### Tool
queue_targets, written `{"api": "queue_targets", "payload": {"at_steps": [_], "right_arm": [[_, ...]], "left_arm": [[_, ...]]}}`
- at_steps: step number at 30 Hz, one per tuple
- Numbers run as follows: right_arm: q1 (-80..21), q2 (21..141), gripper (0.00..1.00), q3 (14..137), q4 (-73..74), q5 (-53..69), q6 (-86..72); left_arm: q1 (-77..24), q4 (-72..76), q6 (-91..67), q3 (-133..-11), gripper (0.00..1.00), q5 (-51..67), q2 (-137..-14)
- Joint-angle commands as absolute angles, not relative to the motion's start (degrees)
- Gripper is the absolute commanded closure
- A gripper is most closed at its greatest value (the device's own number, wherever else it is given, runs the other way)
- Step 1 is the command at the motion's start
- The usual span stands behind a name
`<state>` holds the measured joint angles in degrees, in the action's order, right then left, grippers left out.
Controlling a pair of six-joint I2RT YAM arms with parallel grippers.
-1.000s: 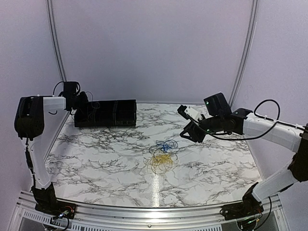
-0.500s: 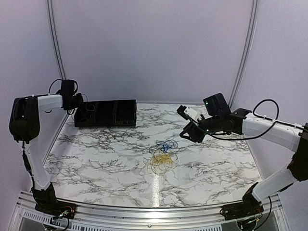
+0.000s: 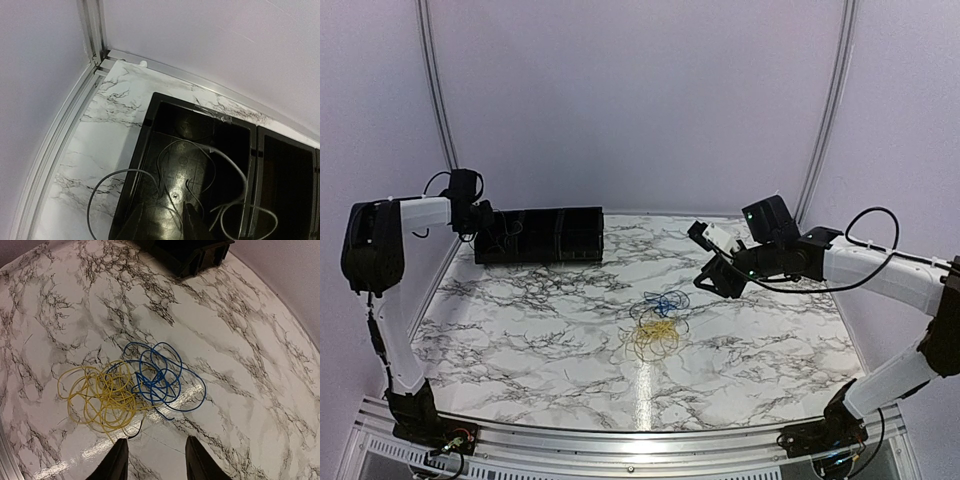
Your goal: Untangle the cables
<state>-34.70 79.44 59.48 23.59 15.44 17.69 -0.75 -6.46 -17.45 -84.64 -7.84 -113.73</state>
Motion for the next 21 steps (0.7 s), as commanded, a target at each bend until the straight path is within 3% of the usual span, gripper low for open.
{"api": "queue_targets", "payload": {"at_steps": [1,6,14,15,16,17,21], "right_arm": [[-34.33,77.62,0.60,58.90,23.47,14.99,18.56],[-34.38,76.97,0.60,58.81,24.81,14.44,20.34],[-34.29,74.24,0.60,58.24,25.14,14.21,22.67],[-34.33,73.95,0.59,58.13,25.14,14.08,23.28],[-34.37,73.73,0.58,58.10,25.16,14.19,23.97],[-34.34,73.60,0.56,58.02,25.26,14.42,24.71],[-34.39,73.38,0.47,57.57,25.40,15.34,28.73]], "left_arm": [[-0.42,-10.03,-17.32,-86.12,0.63,-8.93,-110.92],[0.94,-13.84,-16.96,-85.53,0.52,-10.63,-107.21],[1.54,-14.85,-16.53,-80.88,0.50,-2.86,-97.17],[1.46,-14.81,-16.79,-80.41,0.47,-1.72,-95.72],[1.35,-14.47,-17.42,-79.77,0.31,-0.58,-93.90],[1.28,-13.90,-17.92,-79.11,0.05,2.61,-92.09],[0.45,-13.10,-19.02,-77.67,0.01,12.15,-86.13]]}}
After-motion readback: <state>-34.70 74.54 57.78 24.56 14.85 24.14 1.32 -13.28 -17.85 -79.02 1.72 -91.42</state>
